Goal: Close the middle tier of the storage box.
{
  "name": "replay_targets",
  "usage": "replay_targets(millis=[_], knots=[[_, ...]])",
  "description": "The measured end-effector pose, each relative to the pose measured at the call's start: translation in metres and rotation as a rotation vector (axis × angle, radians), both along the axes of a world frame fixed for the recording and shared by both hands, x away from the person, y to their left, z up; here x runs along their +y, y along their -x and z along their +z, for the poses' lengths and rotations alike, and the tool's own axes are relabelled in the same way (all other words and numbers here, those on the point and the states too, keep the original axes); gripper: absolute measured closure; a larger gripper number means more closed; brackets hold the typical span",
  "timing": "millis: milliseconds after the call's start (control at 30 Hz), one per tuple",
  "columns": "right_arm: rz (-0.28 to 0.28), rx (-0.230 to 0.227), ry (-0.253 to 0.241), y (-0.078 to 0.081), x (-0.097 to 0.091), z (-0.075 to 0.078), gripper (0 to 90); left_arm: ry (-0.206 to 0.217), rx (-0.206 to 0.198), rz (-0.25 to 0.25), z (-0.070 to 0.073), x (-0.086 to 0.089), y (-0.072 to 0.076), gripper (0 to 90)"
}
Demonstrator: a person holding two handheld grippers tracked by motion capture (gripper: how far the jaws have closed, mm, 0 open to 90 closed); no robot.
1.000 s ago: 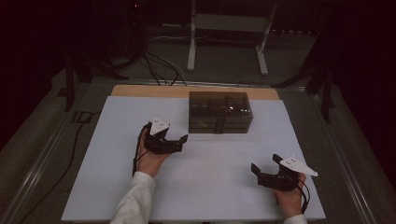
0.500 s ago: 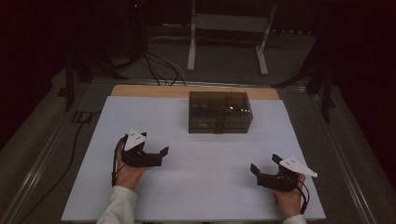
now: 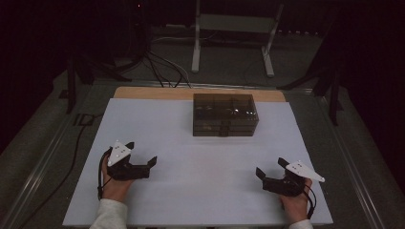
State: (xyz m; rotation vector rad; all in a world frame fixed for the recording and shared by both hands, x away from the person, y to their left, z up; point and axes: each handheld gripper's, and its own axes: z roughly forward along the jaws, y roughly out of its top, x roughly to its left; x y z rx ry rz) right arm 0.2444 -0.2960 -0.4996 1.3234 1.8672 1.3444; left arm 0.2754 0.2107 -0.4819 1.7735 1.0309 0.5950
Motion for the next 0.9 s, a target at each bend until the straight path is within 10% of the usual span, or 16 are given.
replay_targets(millis=[533,900], knots=[[-0.015,-0.023,-0.002,0.004,-0.006,0.001,0.0,0.021,-0.046,0.060,-0.003,0.023,0.015,0.8],[-0.035,-0.029,0.008,0.005,-0.008,0.002,0.0,0.020,-0.005,0.081,-0.008,0.029,0.013,0.8]])
